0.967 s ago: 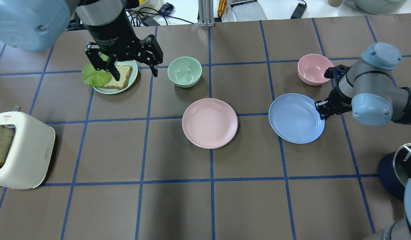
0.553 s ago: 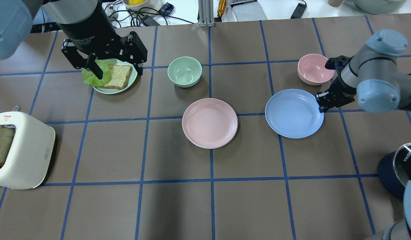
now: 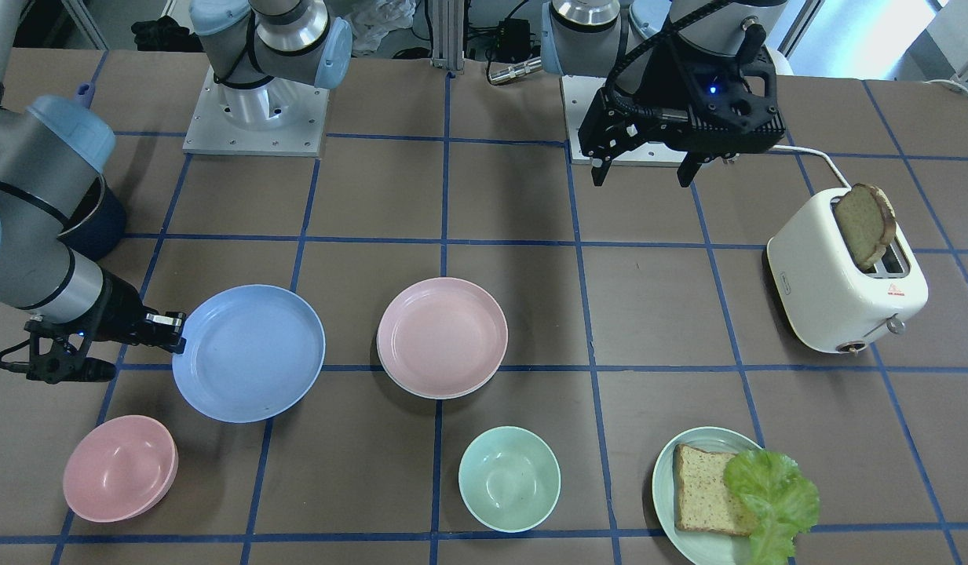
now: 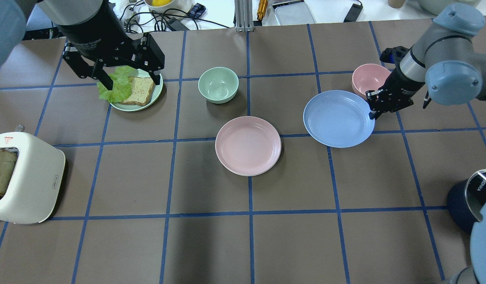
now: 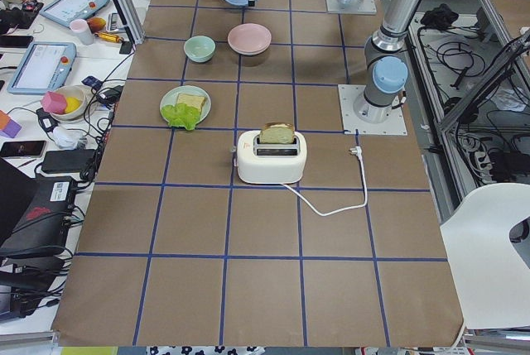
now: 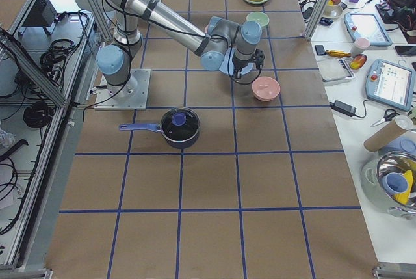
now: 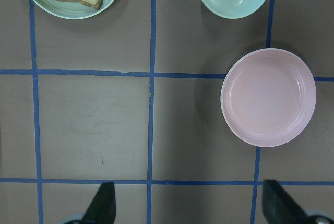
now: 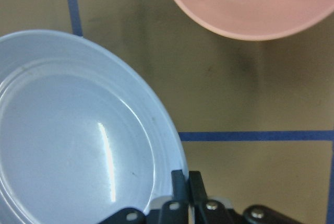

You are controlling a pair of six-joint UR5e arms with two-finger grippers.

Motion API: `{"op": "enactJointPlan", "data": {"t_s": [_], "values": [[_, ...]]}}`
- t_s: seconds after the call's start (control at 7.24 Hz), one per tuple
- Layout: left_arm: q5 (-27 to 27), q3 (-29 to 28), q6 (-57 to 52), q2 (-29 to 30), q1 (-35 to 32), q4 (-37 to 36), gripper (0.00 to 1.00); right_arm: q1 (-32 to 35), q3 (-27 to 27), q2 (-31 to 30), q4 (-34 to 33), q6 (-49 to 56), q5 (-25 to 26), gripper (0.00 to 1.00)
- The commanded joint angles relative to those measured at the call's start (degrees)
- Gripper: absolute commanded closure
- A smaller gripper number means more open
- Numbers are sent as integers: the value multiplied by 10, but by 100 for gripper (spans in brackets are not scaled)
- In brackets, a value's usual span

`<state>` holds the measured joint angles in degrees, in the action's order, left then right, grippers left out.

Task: Stack three plates with pink and blue
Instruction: 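Lift the blue plate with the right gripper and carry it over the pink plate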

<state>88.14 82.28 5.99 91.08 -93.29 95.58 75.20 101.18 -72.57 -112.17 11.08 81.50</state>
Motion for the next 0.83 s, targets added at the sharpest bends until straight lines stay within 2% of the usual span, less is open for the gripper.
{"op": "enactJointPlan", "data": {"t_s": [0.0, 0.69], "values": [[-1, 0, 0, 0, 0, 0, 0, 80, -24, -1, 4, -114, 1, 100], [0, 0, -1, 0, 1, 0, 0, 200, -20, -4, -6, -268, 1, 100]]}}
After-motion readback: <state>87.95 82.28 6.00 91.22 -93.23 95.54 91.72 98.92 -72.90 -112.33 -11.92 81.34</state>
